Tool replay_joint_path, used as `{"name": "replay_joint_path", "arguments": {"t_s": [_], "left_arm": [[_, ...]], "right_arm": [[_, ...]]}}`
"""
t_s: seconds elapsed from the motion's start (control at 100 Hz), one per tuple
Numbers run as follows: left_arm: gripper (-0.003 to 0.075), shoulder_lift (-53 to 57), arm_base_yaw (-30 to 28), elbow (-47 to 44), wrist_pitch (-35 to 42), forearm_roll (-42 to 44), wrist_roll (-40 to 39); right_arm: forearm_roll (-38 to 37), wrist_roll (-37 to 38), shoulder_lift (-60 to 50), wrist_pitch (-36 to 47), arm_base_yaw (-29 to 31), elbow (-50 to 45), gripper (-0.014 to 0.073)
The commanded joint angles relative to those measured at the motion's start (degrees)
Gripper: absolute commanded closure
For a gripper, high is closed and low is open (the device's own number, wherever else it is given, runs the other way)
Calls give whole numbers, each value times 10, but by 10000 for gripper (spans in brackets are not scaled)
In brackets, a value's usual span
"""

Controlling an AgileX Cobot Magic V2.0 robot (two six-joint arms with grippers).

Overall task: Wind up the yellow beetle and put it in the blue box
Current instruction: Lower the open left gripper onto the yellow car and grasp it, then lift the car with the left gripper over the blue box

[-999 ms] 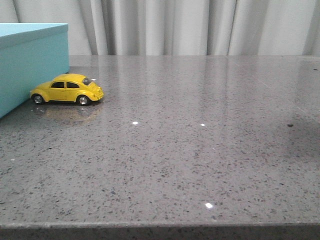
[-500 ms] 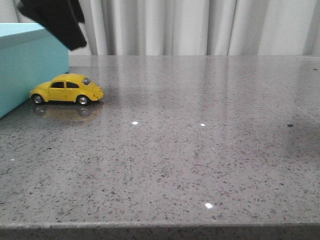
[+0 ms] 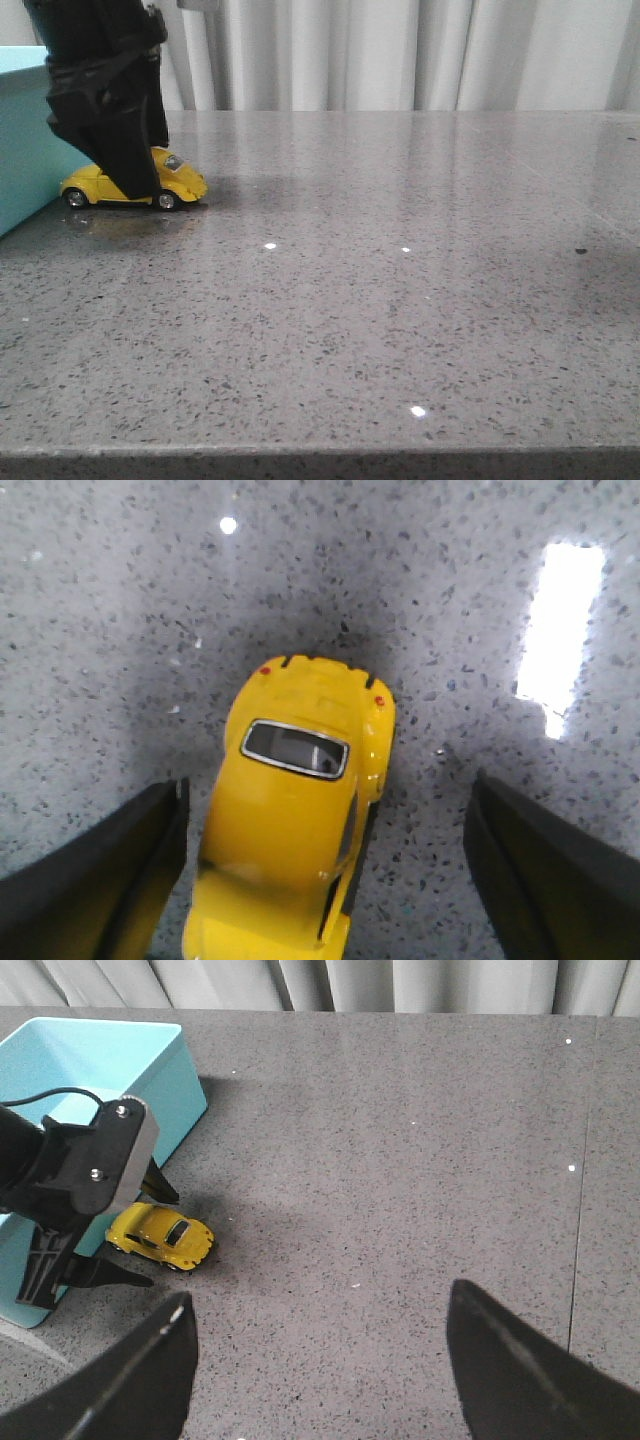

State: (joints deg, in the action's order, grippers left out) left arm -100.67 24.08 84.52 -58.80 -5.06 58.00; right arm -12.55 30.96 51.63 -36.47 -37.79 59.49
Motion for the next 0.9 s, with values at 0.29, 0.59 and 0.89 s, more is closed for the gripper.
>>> {"name": "replay_joint_path", "arguments": {"t_s": [0.29, 0.59, 0.89], "left_arm": [[278, 19, 4, 19, 14, -6, -3], [505, 19, 4, 19, 11, -6, -3], [533, 35, 4, 110, -12, -10, -46]], "right_arm": [[-9, -5, -7, 41, -1, 14, 64], [-7, -5, -7, 41, -1, 14, 64], [-7, -5, -7, 41, -1, 14, 64]]}}
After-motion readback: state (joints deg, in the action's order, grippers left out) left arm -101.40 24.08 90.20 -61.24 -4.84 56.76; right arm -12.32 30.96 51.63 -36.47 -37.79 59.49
